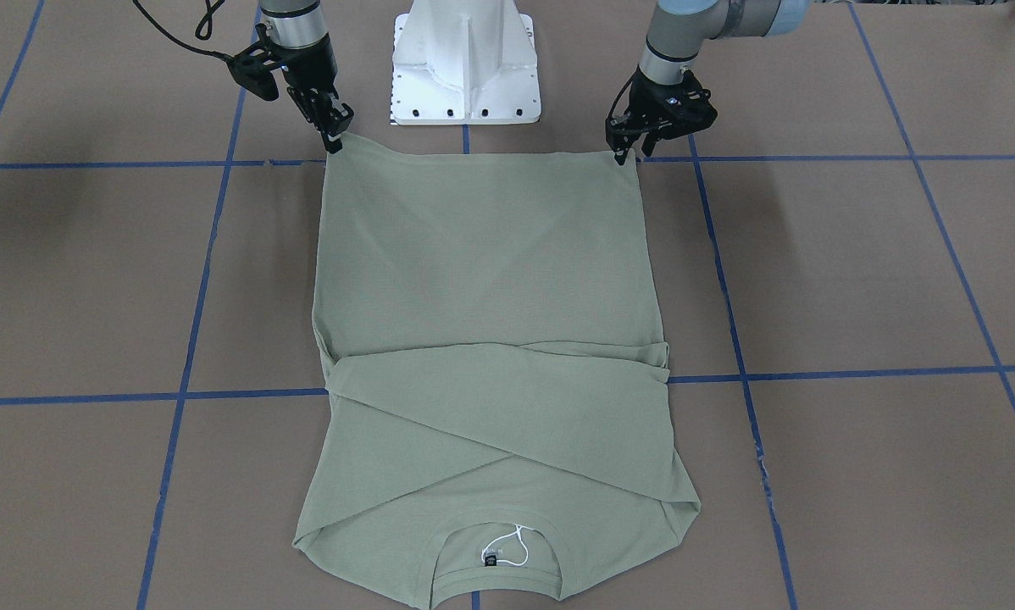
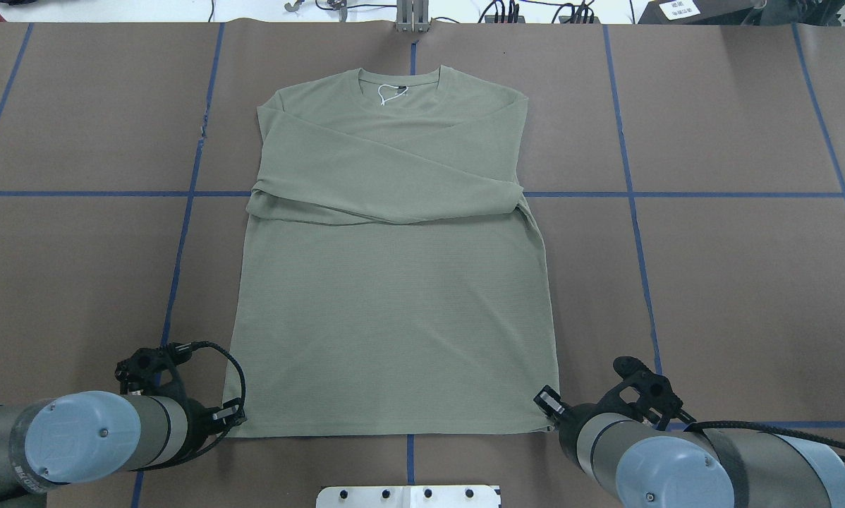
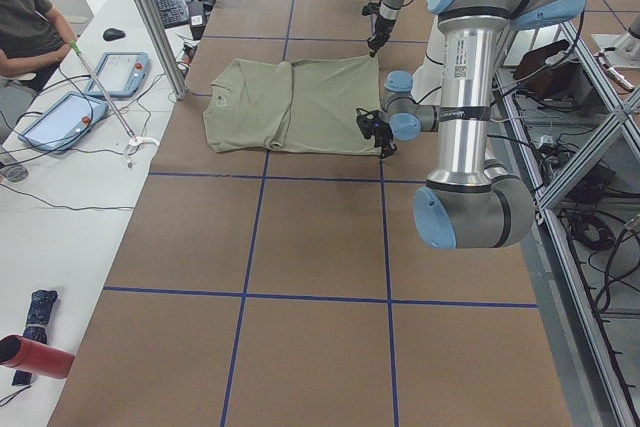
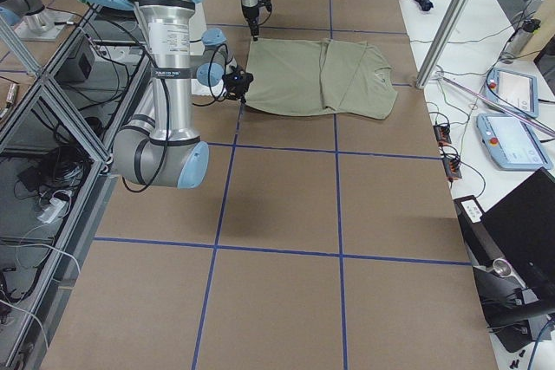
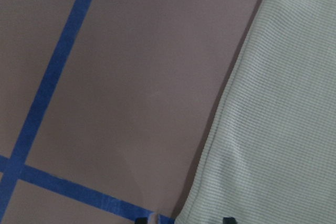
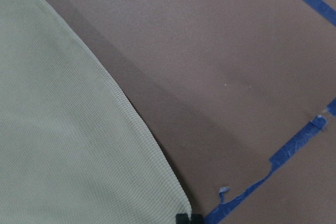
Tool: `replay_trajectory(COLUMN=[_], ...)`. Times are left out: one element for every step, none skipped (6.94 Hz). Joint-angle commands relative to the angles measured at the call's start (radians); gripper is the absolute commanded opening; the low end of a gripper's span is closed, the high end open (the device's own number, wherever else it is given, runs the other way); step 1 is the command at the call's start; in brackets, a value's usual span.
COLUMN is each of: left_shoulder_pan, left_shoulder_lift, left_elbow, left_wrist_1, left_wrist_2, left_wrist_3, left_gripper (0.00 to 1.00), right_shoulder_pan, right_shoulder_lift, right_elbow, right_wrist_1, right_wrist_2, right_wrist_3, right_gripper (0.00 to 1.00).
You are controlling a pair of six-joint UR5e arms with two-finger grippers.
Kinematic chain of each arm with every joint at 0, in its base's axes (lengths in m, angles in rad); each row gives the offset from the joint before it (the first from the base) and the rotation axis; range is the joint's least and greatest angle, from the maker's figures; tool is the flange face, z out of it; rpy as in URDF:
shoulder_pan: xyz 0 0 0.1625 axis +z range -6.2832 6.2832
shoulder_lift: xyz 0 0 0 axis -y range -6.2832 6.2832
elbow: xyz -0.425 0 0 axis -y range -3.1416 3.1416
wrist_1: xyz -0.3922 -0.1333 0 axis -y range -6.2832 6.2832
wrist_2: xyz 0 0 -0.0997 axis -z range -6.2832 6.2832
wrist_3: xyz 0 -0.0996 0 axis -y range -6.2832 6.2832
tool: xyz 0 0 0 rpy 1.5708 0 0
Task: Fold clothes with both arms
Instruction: 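Grasp both hem corners nearest the robot with the left and right grippers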
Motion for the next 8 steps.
replay_trajectory(left_shoulder_pan=[0.011, 0.022, 0.023, 0.023, 0.023, 0.023, 0.023, 0.023], left_shoulder_lift=[0.0, -0.001, -0.001, 0.0, 0.0, 0.0, 0.0, 0.002], left_elbow=[0.001, -0.001, -0.004, -0.004, -0.004, -0.012, -0.027, -0.083], left_wrist_1=[0.0, 0.0, 0.0, 0.0, 0.0, 0.0, 0.008, 0.056], left_wrist_2=[0.0, 0.0, 0.002, 0.002, 0.002, 0.003, 0.002, -0.001], left_wrist_3=[0.0, 0.0, -0.002, -0.006, -0.008, -0.008, -0.008, -0.008], left_gripper=[0.54, 0.51, 0.37, 0.06, 0.0, 0.0, 0.0, 0.0], right_shoulder_pan=[0.001, 0.001, 0.001, 0.001, 0.001, 0.001, 0.001, -0.002], right_shoulder_lift=[-0.001, -0.001, -0.003, -0.004, -0.001, -0.001, -0.001, -0.001], right_elbow=[0.0, 0.0, 0.0, 0.0, 0.0, 0.0, 0.0, 0.003], right_wrist_1=[-0.002, -0.002, -0.002, -0.002, -0.002, -0.002, -0.002, -0.002], right_wrist_2=[0.0, 0.0, 0.0, 0.0, 0.0, 0.0, 0.0, 0.0], right_wrist_3=[0.0, 0.0, 0.0, 0.0, 0.0, 0.0, 0.0, 0.002], right_gripper=[0.0, 0.0, 0.0, 0.0, 0.0, 0.0, 0.0, 0.0])
